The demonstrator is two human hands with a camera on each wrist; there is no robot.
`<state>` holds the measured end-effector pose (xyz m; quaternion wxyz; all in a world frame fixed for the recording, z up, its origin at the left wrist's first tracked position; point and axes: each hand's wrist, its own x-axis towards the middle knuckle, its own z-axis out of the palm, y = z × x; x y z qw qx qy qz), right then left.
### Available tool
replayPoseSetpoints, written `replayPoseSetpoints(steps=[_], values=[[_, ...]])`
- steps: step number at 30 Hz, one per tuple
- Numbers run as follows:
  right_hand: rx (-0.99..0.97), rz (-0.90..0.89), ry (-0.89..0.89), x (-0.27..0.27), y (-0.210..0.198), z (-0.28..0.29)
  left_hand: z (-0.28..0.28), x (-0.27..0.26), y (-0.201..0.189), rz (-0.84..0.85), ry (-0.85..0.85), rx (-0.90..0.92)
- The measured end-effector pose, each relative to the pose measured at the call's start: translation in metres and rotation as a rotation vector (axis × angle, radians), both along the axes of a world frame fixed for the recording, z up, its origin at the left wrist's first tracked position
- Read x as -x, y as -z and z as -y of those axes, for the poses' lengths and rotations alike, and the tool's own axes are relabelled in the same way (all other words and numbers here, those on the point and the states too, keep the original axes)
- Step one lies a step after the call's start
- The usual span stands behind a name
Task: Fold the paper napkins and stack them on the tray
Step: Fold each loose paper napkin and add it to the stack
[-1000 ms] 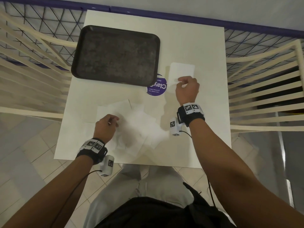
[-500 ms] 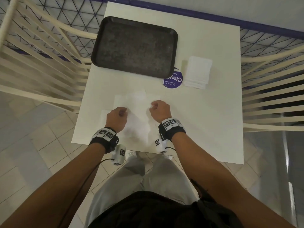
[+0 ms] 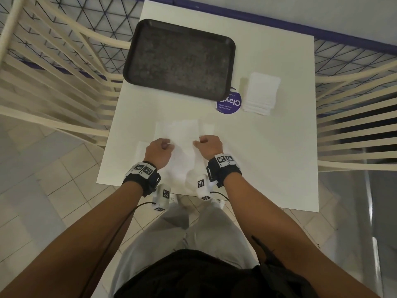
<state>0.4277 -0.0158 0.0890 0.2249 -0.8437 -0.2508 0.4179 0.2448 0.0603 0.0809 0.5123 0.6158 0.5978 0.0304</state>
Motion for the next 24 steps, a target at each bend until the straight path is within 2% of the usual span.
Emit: replayPoseSetpoints(steps=[5, 12, 24], values=[[-0.120, -0.047, 0.023, -0.011, -0.006, -0.001, 0.001, -0.005, -0.004, 0.075, -0.052, 0.003], [-0.291, -0.094, 0.101, -0.021, -0.016, -0.002, -0.003, -0.022, -0.020, 0.355, -0.241, 0.115], [-0.333, -0.085, 0.089, -0.024, -0.017, -0.004, -0.008, -0.022, -0.033, 0.482, -0.393, 0.253]])
